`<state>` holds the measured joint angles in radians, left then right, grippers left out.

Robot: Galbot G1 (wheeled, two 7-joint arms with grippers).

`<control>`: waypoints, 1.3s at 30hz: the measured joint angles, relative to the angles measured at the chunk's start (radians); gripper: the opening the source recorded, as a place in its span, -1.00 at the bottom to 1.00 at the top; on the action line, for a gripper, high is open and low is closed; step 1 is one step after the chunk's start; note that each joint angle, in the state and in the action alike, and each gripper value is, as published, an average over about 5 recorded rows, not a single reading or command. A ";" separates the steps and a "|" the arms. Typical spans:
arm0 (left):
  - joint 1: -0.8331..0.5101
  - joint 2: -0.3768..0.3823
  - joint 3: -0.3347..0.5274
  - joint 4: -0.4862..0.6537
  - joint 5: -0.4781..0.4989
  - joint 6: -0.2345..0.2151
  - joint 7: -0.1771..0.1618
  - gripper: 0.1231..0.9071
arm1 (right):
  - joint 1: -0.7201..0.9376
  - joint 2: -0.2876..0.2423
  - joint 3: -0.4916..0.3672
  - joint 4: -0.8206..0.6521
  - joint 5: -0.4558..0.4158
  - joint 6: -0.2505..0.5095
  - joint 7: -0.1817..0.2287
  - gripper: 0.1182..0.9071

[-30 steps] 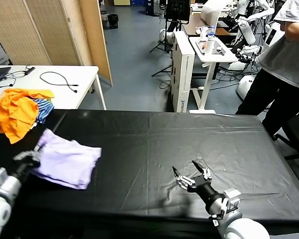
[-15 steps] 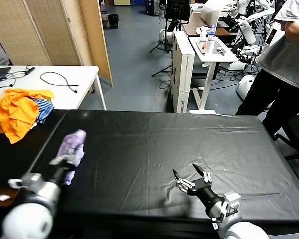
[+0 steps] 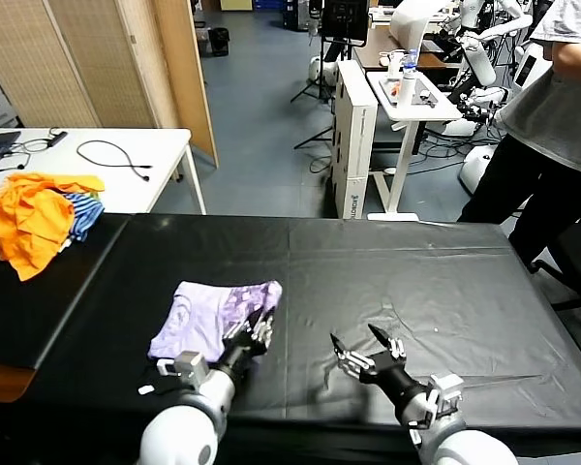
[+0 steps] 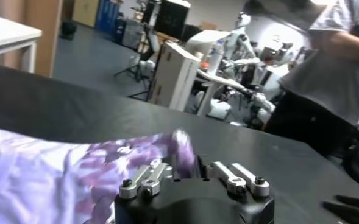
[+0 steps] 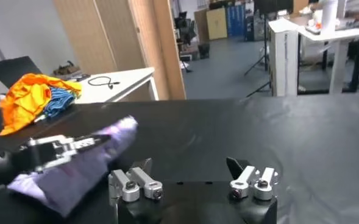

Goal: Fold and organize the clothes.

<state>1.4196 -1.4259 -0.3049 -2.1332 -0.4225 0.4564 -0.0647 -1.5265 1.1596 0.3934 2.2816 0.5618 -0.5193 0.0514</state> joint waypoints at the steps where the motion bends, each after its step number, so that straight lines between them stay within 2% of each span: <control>1: 0.000 0.002 0.003 -0.001 -0.003 -0.002 0.006 0.05 | 0.011 -0.004 -0.005 -0.006 0.025 -0.013 0.005 1.00; 5: -0.006 0.015 -0.007 -0.014 -0.038 -0.008 0.032 0.69 | 0.067 -0.016 -0.033 -0.028 0.140 -0.068 0.043 1.00; 8: -0.026 0.035 -0.040 -0.022 -0.062 -0.017 0.036 0.94 | 0.118 -0.016 -0.065 -0.056 0.225 -0.100 0.073 1.00; 13: -0.043 0.092 -0.121 -0.034 -0.075 -0.034 0.030 1.00 | 0.201 -0.004 -0.124 -0.127 0.326 -0.130 0.088 1.00; 21: -0.016 0.126 -0.207 -0.047 -0.101 -0.042 0.029 1.00 | 0.291 0.023 -0.201 -0.251 0.318 -0.113 0.062 1.00; 23: -0.011 0.127 -0.219 -0.049 -0.101 -0.042 0.028 1.00 | 0.308 0.031 -0.216 -0.275 0.314 -0.112 0.055 0.94; 27: 0.002 0.124 -0.237 -0.053 -0.097 -0.042 0.028 1.00 | 0.337 0.049 -0.246 -0.318 0.295 -0.107 0.038 0.64; 29: 0.009 0.120 -0.243 -0.054 -0.092 -0.042 0.027 1.00 | 0.350 0.057 -0.259 -0.336 0.285 -0.105 0.032 0.42; 37: 0.035 0.109 -0.267 -0.056 -0.073 -0.048 0.026 1.00 | 0.362 0.072 -0.273 -0.361 0.257 -0.099 0.019 -0.76; 39: 0.038 0.108 -0.274 -0.056 -0.073 -0.048 0.025 1.00 | 0.361 0.064 -0.265 -0.359 0.243 -0.108 0.019 -0.89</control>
<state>1.4573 -1.3176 -0.5788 -2.1891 -0.4953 0.4079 -0.0394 -1.1651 1.2240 0.1287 1.9225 0.8049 -0.6275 0.0702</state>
